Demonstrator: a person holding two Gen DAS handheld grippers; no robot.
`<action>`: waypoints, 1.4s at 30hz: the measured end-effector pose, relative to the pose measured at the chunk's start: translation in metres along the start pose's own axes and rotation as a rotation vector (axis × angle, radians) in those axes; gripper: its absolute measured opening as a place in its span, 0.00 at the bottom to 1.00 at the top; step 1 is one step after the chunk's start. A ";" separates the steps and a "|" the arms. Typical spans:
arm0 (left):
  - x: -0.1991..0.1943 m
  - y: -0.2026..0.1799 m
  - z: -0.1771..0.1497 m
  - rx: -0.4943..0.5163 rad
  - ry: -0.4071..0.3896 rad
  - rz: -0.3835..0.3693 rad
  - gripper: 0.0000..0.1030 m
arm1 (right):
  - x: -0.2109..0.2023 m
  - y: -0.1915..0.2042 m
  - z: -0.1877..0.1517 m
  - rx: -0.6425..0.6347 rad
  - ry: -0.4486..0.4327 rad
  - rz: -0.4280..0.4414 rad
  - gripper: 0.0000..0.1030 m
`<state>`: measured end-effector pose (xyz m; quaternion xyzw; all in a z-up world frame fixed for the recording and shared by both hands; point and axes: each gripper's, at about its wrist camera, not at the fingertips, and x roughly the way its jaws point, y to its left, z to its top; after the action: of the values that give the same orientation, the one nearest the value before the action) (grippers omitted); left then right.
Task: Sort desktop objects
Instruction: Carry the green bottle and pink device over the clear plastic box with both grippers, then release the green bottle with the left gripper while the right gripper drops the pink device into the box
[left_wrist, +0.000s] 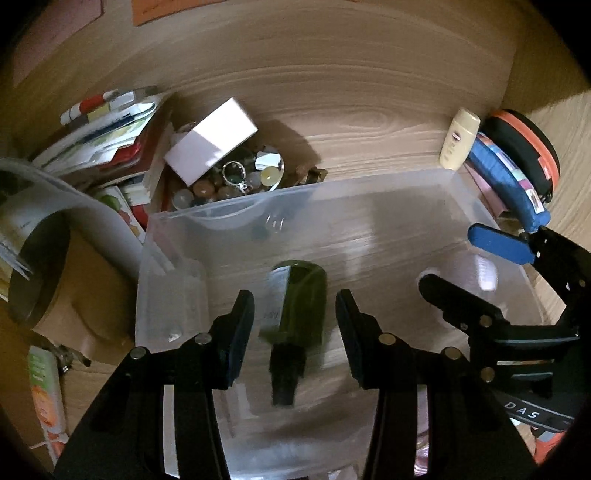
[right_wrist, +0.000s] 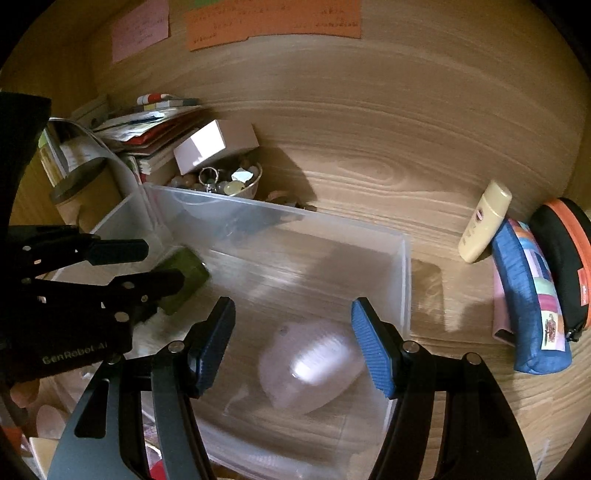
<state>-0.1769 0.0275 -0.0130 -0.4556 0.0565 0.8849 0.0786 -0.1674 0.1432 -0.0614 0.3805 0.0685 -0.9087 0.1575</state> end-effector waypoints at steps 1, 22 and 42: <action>0.001 -0.001 0.001 0.004 0.001 0.000 0.44 | 0.001 0.000 0.000 -0.001 0.003 0.000 0.60; -0.033 0.015 0.002 -0.010 -0.081 0.012 0.64 | -0.016 0.005 0.003 -0.030 -0.041 -0.001 0.77; -0.095 0.026 -0.038 -0.039 -0.174 0.039 0.70 | -0.093 0.006 -0.017 -0.029 -0.135 -0.046 0.88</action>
<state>-0.0977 -0.0130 0.0432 -0.3772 0.0411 0.9234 0.0573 -0.0928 0.1631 -0.0069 0.3142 0.0795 -0.9346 0.1465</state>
